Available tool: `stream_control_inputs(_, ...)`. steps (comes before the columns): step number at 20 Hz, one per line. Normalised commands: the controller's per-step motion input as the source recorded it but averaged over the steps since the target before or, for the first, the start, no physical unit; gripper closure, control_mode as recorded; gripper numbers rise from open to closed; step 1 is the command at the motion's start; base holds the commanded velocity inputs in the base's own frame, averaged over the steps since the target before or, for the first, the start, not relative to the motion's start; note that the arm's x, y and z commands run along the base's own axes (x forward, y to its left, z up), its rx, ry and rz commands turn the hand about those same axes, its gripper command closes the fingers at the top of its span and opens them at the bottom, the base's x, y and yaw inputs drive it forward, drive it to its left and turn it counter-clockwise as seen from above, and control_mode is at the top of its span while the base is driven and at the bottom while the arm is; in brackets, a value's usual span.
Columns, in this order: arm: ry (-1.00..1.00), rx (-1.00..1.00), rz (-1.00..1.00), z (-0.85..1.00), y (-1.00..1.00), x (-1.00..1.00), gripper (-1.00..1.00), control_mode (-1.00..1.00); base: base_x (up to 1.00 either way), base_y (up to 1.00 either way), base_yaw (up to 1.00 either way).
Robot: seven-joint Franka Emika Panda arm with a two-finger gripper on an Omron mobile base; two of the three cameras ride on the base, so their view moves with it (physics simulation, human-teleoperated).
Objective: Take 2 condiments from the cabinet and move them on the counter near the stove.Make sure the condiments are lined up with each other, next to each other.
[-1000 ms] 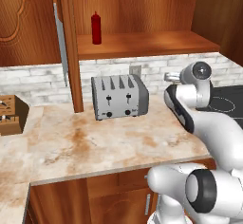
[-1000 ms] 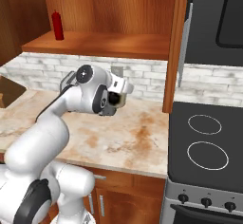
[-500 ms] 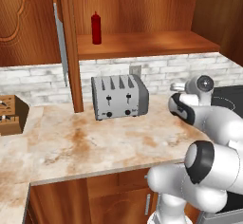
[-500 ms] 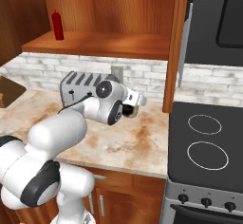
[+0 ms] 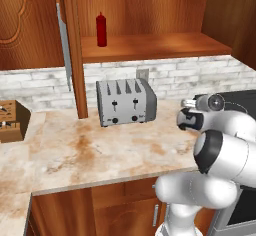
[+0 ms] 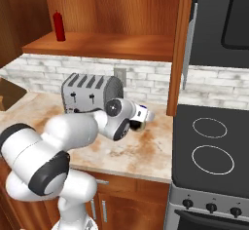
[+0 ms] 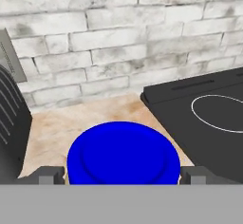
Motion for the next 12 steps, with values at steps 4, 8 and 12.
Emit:
stream_control_inputs(4, 0.00, 0.00, 0.00, -0.24, 0.00, 0.21, 1.00, -1.00, 0.00, 0.00, 0.00)
stream_control_inputs(8, 0.04, 0.00, 0.00, -0.20, 0.00, 0.31, 1.00, -1.00, 0.00, 0.00, 0.00)
stream_control_inputs(12, 0.10, 0.00, 0.00, -0.16, 0.00, 0.35, 1.00, -1.00, 0.00, 0.00, 0.00)
